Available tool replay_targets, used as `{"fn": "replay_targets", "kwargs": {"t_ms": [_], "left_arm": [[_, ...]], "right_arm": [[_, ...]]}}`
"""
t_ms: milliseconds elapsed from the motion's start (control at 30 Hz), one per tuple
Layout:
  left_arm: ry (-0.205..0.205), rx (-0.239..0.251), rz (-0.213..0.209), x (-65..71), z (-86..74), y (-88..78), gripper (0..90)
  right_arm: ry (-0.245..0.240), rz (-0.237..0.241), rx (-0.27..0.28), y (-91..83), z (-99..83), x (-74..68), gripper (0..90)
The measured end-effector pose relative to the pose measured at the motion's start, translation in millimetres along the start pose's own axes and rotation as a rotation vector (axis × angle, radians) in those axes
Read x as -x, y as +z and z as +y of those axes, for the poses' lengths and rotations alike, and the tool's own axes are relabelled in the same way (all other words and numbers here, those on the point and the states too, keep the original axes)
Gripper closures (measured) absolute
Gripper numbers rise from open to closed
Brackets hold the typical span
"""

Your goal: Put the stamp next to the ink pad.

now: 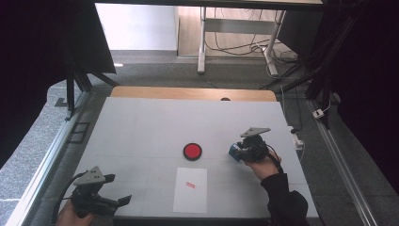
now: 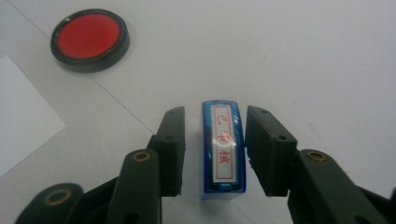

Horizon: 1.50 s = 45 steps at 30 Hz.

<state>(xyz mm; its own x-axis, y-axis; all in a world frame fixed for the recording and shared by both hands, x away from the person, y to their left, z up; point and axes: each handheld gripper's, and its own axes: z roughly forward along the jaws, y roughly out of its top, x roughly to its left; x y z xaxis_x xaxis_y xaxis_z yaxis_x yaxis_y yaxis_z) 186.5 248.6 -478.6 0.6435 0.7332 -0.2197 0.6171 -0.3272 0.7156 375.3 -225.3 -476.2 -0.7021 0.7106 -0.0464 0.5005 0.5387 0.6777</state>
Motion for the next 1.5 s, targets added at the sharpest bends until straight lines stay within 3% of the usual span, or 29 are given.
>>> {"fn": "replay_targets", "kwargs": {"t_ms": [433, 1133, 1500], "left_arm": [[-0.006, 0.0, -0.002, -0.6, -0.1, -0.2, 1.1], [-0.014, 0.002, -0.013, -2.0, -0.6, -0.6, 1.1], [-0.017, 0.007, -0.022, -2.9, -0.8, -1.0, 1.1]], "right_arm": [[0.022, 0.019, 0.017, -8.7, 5.7, -8.4, 42.6], [0.013, 0.073, 0.055, -21.2, 7.3, -31.2, 29.6], [0.047, 0.095, 0.1, -33.9, 2.9, -38.1, 16.2]]}}
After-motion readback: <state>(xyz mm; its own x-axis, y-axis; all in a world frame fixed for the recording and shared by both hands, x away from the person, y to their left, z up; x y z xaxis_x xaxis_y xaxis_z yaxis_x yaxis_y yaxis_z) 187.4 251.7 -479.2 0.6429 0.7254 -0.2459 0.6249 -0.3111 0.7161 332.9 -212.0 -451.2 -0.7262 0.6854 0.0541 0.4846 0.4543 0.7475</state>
